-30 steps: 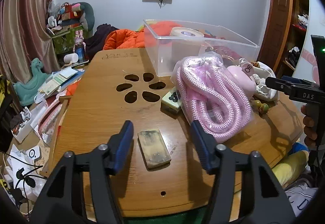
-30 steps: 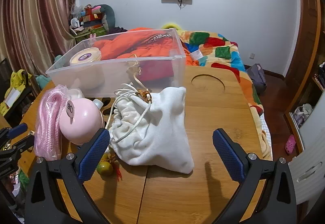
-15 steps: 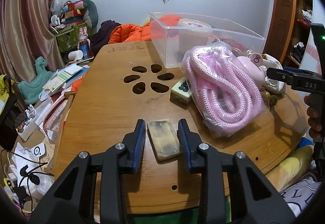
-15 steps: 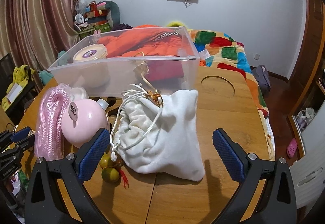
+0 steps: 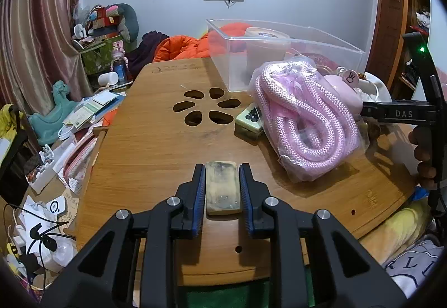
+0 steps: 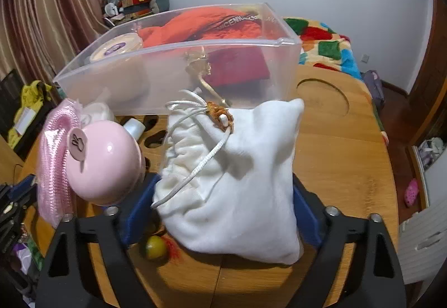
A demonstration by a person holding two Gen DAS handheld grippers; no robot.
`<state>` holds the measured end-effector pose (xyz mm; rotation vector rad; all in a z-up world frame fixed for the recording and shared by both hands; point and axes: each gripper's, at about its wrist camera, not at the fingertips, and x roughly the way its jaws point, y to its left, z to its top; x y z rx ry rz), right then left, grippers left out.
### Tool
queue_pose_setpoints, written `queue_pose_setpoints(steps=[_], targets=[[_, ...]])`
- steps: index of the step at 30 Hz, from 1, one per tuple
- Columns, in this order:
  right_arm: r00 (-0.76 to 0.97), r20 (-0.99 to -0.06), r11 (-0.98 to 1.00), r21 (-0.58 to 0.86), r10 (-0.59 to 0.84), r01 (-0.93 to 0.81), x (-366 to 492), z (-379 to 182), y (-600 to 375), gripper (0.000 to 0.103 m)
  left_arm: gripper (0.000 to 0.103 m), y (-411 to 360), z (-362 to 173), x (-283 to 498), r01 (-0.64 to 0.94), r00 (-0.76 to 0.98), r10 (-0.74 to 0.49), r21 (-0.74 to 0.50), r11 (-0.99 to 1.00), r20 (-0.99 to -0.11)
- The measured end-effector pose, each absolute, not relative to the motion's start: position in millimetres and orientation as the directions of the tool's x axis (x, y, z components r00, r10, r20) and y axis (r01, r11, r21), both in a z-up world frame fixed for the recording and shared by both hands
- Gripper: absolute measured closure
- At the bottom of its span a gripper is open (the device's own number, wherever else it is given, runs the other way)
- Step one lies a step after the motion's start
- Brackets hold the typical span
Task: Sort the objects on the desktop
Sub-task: 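Grasp the white drawstring bag with the right tool while the left grasps the tan bar, then carry the white bag with the right tool while the left drops the tan bar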
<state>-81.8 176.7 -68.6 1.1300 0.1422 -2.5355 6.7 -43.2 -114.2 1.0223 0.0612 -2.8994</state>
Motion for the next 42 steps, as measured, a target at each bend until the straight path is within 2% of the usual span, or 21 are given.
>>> queue_pose_setpoints(steps=[4, 15, 27, 42], targets=[[-0.626, -0.728, -0.927, 0.034, -0.28, 0.374, -77.8, -66.0, 174.5, 0.043, 0.08, -43.1, -109.6, 6.6, 0.079, -0.789, -0.052, -0.016, -0.997, -0.612], [-0.672, -0.683, -0.927, 0.022, -0.287, 0.374, -65.8, -50.6, 179.3, 0.076, 0.08, -46.4, -89.7, 4.5, 0.078, -0.827, -0.035, -0.052, -0.996, -0.561], [-0.694, -0.632, -0.922, 0.09, -0.345, 0.376, -57.8, -24.8, 190.5, 0.078, 0.08, -50.4, -67.6, 3.6, 0.072, -0.858, -0.02, -0.083, -0.994, -0.513], [-0.742, -0.56, -0.917, 0.088, -0.368, 0.388, -57.5, 13.4, 195.1, 0.078, 0.08, -51.0, -32.5, -31.3, 0.019, -0.894, 0.029, -0.102, -0.995, -0.447]])
